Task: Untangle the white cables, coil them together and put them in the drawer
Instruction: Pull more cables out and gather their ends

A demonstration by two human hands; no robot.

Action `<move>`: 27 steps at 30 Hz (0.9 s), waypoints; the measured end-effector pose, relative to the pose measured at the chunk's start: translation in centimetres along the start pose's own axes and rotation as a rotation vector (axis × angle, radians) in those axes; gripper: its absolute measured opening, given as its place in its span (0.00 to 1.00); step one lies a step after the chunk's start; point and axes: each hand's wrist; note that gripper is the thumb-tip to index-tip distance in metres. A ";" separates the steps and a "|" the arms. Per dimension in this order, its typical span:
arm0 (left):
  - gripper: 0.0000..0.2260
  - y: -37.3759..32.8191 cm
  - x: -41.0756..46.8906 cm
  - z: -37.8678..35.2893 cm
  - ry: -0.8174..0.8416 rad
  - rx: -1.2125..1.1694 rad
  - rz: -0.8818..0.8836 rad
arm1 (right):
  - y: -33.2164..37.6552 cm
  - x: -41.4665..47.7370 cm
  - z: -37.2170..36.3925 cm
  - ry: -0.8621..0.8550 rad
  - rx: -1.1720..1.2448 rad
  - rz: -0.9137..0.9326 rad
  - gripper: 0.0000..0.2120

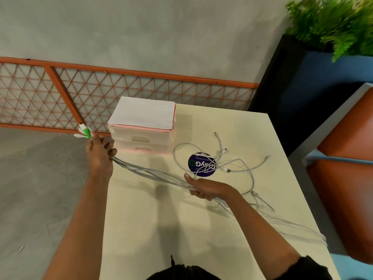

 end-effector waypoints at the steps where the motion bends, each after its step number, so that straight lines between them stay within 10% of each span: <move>1: 0.17 0.1 -0.2 -0.2 0.011 0.045 -0.029 | -0.2 0.0 -0.1 0.000 0.012 0.010 0.28; 20: 0.16 1.3 0.1 1.3 -0.070 0.305 -0.159 | -6.8 -1.5 6.2 -0.111 -0.317 -0.080 0.06; 27: 0.16 2.5 -0.9 0.2 0.110 0.407 -0.210 | -4.1 -3.8 8.0 -0.240 0.112 0.145 0.11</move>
Point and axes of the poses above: each hand's wrist, its own x-axis towards the middle knuckle, its own z-axis out of the back of the hand, y = z × x, and after that the axes turned 10 degrees about -y, right-handed
